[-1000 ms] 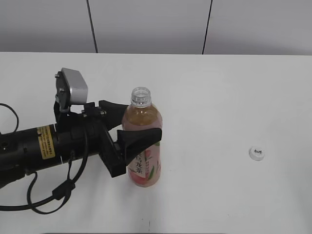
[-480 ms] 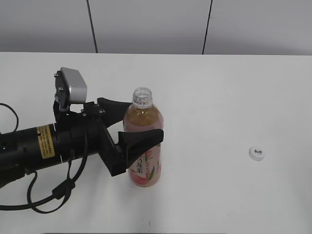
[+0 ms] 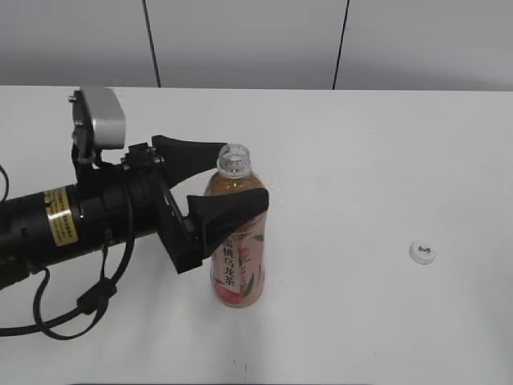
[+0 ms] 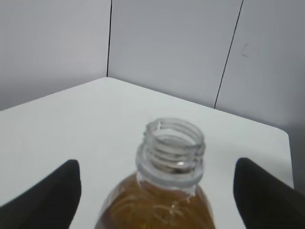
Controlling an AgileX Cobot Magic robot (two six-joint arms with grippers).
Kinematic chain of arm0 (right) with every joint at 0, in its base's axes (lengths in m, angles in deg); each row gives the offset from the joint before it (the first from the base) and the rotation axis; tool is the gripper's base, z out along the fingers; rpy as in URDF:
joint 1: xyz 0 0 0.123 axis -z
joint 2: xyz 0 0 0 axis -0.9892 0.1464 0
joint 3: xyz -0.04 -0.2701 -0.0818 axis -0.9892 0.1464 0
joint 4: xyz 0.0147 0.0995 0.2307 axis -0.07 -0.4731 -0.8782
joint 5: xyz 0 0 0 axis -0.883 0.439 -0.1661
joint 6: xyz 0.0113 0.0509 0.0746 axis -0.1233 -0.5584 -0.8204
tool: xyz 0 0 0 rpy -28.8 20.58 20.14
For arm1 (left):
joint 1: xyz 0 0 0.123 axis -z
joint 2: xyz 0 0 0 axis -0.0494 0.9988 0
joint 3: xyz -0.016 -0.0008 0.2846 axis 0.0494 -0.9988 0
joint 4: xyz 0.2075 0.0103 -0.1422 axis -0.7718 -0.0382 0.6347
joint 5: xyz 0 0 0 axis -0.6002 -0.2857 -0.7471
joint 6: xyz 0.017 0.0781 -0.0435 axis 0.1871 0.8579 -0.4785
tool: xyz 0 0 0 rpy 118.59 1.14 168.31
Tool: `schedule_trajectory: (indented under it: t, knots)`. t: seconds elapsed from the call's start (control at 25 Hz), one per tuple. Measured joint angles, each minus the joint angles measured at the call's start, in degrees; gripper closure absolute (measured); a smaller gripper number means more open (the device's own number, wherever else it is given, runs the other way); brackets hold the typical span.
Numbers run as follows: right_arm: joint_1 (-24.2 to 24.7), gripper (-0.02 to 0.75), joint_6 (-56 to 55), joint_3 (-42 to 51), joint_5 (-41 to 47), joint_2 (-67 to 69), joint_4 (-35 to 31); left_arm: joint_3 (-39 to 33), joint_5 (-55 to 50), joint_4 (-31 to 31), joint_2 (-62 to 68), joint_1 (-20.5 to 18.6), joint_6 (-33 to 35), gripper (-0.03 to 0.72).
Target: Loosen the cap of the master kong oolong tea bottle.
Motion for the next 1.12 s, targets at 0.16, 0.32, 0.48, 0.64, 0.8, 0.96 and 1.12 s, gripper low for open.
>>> schedule_trajectory:
  t: [0.16,0.32,0.48,0.64,0.8,0.96,1.12]
  knots:
    - [0.0,0.227,0.0,0.0,0.0,0.0,0.0,0.0,0.0,0.05,-1.83,0.0,0.0,0.097]
    - [0.0,0.227,0.0,0.0,0.0,0.0,0.0,0.0,0.0,0.18,-3.95,0.0,-0.26,0.097]
    - [0.0,0.227,0.0,0.0,0.0,0.0,0.0,0.0,0.0,0.18,-6.8,0.0,-1.02,0.097]
    - [0.0,0.227,0.0,0.0,0.0,0.0,0.0,0.0,0.02,0.18,-10.23,0.0,-2.77,0.097]
    - [0.0,0.227,0.0,0.0,0.0,0.0,0.02,0.0,-0.35,0.18,-14.84,0.0,-6.96,0.097]
    - [0.0,0.227,-0.05,0.0,0.0,0.0,0.02,-0.05,-5.16,-0.61,-20.15,0.0,-9.75,0.097]
    - [0.0,0.227,-0.05,0.0,0.0,0.0,0.07,-0.05,-12.84,-1.86,-25.66,0.0,-12.14,0.097]
